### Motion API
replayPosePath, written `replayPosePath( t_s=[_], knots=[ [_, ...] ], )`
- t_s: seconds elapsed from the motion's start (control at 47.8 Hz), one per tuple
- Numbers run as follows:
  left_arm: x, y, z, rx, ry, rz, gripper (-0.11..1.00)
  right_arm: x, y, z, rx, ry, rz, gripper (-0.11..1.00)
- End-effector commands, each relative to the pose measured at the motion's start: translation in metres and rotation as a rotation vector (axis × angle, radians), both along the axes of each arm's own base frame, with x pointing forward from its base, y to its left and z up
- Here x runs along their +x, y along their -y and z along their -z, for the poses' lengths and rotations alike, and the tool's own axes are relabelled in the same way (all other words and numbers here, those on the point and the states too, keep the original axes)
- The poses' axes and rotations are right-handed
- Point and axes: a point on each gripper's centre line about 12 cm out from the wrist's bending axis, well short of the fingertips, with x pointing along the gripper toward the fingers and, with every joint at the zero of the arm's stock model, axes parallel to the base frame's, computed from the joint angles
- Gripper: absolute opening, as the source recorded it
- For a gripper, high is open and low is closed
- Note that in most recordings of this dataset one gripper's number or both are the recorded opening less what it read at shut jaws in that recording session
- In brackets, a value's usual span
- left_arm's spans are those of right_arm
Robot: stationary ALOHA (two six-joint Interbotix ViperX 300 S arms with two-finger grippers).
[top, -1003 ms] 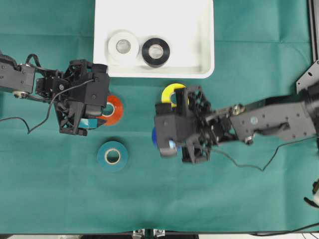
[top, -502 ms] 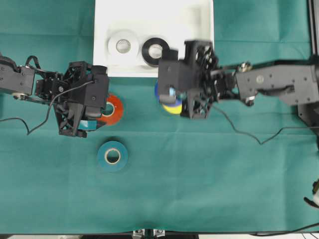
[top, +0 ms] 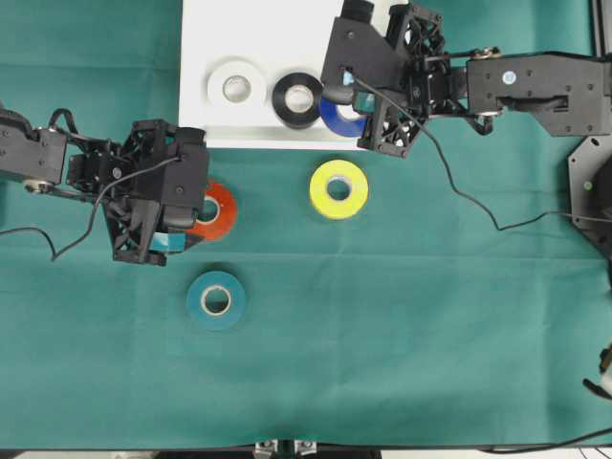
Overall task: Put the tape alternately from left to right into the white case.
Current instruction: 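Carry the blue roll into the tray beside the black roll, then release the blue roll and move the right gripper over the yellow roll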
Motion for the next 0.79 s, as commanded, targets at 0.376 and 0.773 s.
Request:
replayPosePath(
  t_s=[0.376, 0.773],
  knots=[
    [0.002, 0.004, -0.009, -0.003, 0.032, 0.012, 0.81, -0.016, 0.026, 0.016, 0.032, 0.095, 0.032, 0.25],
    [0.003, 0.004, -0.009, -0.013, 0.034, 0.0, 0.82, -0.017, 0.026, 0.03, 0.046, 0.088, 0.022, 0.25]
  ],
)
